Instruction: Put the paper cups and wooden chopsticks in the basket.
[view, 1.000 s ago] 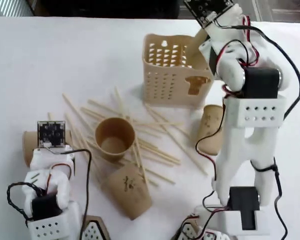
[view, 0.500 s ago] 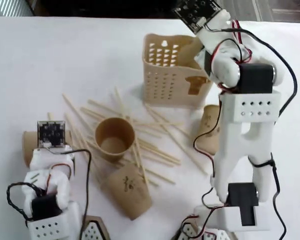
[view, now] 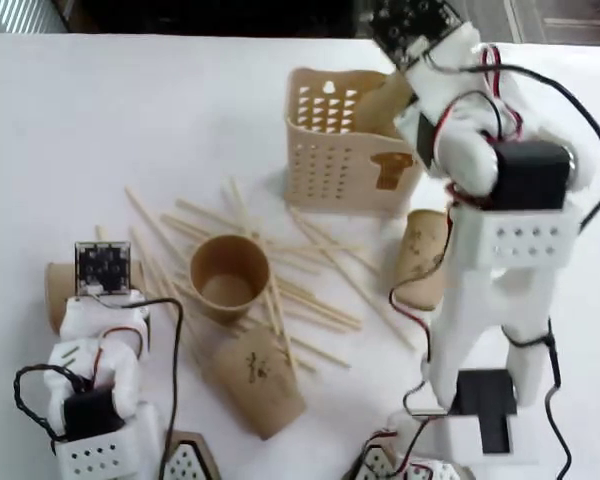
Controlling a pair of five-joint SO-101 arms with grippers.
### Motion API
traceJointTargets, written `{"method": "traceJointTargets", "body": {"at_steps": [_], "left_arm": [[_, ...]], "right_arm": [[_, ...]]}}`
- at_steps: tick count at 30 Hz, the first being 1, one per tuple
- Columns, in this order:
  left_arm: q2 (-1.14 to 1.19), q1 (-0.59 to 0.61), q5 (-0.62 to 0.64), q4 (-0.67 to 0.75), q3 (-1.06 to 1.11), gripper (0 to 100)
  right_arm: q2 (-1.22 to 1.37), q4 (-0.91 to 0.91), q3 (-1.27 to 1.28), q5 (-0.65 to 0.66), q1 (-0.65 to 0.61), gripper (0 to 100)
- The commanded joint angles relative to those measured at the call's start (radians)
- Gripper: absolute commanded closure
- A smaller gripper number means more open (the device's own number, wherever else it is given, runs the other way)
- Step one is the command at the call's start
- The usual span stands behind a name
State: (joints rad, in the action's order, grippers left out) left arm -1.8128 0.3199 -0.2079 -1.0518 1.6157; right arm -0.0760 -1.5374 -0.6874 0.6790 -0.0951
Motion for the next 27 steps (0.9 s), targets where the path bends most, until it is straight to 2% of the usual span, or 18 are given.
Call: {"method": "traceJointTargets", "body": {"at_steps": [1,3,5,10,22,27], "left_arm": [[-0.005,0.007,-0.008,0.025,-0.008,96],[-0.005,0.007,-0.008,0.025,-0.006,96],[-0.005,0.007,-0.008,0.025,-0.006,96],[-0.005,0.007,-0.008,0.025,-0.006,96],[-0.005,0.007,-0.008,0.025,-0.006,96],[-0.005,0.007,-0.008,0.023,-0.006,96]], "right_arm": [[0.031,0.131,-0.026,-0.129,0.050,94.9],[0.031,0.188,-0.026,-0.206,0.079,98.3],[0.031,0.217,-0.026,-0.249,0.105,97.4],[0.051,0.217,0.009,-0.259,0.108,97.8],[0.091,0.150,0.038,-0.253,-0.154,97.8],[0.084,0.151,0.011,-0.253,-0.124,97.8]]}}
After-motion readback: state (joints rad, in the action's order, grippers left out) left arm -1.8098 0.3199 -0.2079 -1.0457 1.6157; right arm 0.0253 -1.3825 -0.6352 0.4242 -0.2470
